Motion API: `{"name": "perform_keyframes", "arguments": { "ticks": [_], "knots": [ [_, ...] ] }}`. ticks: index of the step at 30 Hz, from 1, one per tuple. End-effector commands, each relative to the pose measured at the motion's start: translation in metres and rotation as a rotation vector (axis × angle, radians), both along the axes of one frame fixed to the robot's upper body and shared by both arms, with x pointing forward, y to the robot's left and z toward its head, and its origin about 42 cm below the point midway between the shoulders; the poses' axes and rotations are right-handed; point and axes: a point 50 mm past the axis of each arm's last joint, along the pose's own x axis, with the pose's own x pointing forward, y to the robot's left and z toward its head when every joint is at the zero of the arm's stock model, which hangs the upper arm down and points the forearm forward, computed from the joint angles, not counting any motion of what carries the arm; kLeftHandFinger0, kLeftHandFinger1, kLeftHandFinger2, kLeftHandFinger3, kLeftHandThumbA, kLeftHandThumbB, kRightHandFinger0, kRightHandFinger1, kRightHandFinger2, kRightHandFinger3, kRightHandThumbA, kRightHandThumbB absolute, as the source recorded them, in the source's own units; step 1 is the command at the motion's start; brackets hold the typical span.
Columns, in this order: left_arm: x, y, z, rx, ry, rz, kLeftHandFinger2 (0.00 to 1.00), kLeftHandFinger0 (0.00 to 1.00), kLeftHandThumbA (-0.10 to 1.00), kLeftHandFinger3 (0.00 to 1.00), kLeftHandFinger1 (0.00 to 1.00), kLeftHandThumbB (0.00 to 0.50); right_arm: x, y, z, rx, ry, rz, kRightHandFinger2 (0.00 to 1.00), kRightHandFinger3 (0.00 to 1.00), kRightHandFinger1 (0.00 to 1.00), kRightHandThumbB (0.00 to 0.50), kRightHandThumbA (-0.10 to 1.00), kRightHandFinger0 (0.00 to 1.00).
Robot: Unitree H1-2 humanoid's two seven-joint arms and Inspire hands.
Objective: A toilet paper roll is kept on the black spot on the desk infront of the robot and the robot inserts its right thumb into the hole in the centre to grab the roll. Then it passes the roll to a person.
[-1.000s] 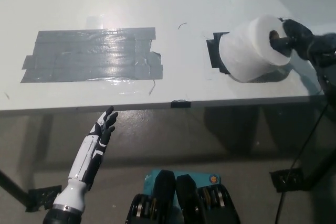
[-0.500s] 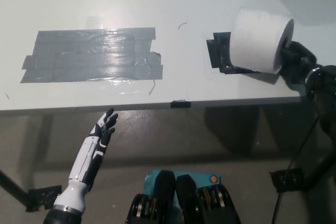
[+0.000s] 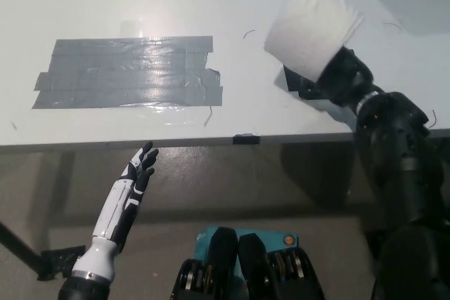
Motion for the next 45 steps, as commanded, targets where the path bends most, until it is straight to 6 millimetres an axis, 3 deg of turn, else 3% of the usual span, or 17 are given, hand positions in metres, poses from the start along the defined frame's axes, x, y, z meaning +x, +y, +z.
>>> {"name": "perform_keyframes", "arguments": {
  "ticks": [1,7,14,17,21,23,29,31,34,37,40,41,45],
  "knots": [
    [0.012,-0.002,0.021,0.001,-0.081,-0.015,1.00,1.00,1.00,1.00,1.00,0.177,0.003,0.029,0.108,0.230,-0.257,0.117,0.78,1.00,0.40,0.120,-0.10,0.00],
    [0.011,-0.003,0.020,0.007,-0.079,-0.018,1.00,1.00,1.00,1.00,1.00,0.172,0.002,0.048,0.125,0.212,-0.254,0.128,0.78,1.00,0.40,0.149,-0.10,0.00],
    [0.008,-0.004,0.019,0.005,-0.073,-0.025,1.00,1.00,1.00,1.00,1.00,0.168,0.007,0.064,0.128,0.200,-0.194,0.140,0.74,1.00,0.37,0.154,-0.10,0.00],
    [0.005,-0.005,0.016,0.004,-0.067,-0.025,1.00,1.00,1.00,1.00,1.00,0.175,0.007,0.066,0.122,0.195,-0.174,0.146,0.73,1.00,0.36,0.145,-0.10,0.00],
    [0.005,-0.005,0.015,-0.003,-0.070,-0.027,1.00,1.00,1.00,1.00,1.00,0.180,0.006,0.066,0.118,0.183,-0.167,0.153,0.73,1.00,0.34,0.172,-0.10,0.00],
    [0.006,-0.005,0.015,0.006,-0.074,-0.025,1.00,1.00,1.00,1.00,1.00,0.178,0.006,0.065,0.116,0.180,-0.155,0.151,0.75,1.00,0.33,0.152,-0.10,0.00],
    [0.003,-0.004,0.012,0.016,-0.067,-0.028,1.00,1.00,1.00,1.00,1.00,0.191,0.007,0.059,0.111,0.143,-0.132,0.131,0.71,1.00,0.31,0.178,-0.10,0.00],
    [0.003,-0.004,0.011,0.018,-0.071,-0.030,1.00,1.00,1.00,1.00,1.00,0.188,0.009,0.056,0.115,0.073,-0.134,0.104,0.75,1.00,0.31,0.197,-0.10,0.00],
    [0.006,-0.006,0.014,0.016,-0.073,-0.035,1.00,1.00,1.00,1.00,1.00,0.190,0.019,0.044,0.125,-0.076,-0.164,0.059,0.81,0.97,0.32,0.131,-0.10,0.00],
    [0.009,-0.007,0.016,0.018,-0.077,-0.040,1.00,1.00,1.00,1.00,1.00,0.193,0.028,0.033,0.133,-0.202,-0.181,0.014,0.83,1.00,0.35,0.143,-0.10,0.00],
    [0.010,-0.007,0.017,0.022,-0.076,-0.039,1.00,1.00,1.00,1.00,1.00,0.193,0.037,0.022,0.144,-0.369,-0.208,-0.050,0.99,1.00,0.49,0.144,-0.10,0.00],
    [0.011,-0.007,0.018,0.029,-0.081,-0.040,1.00,1.00,1.00,1.00,1.00,0.191,0.041,0.013,0.151,-0.497,-0.254,-0.089,1.00,1.00,0.54,0.137,-0.10,0.00],
    [0.011,-0.007,0.018,0.022,-0.080,-0.042,1.00,1.00,1.00,1.00,1.00,0.199,0.045,0.004,0.163,-0.638,-0.277,-0.145,1.00,1.00,0.57,0.148,-0.10,0.02]
  ]
}}
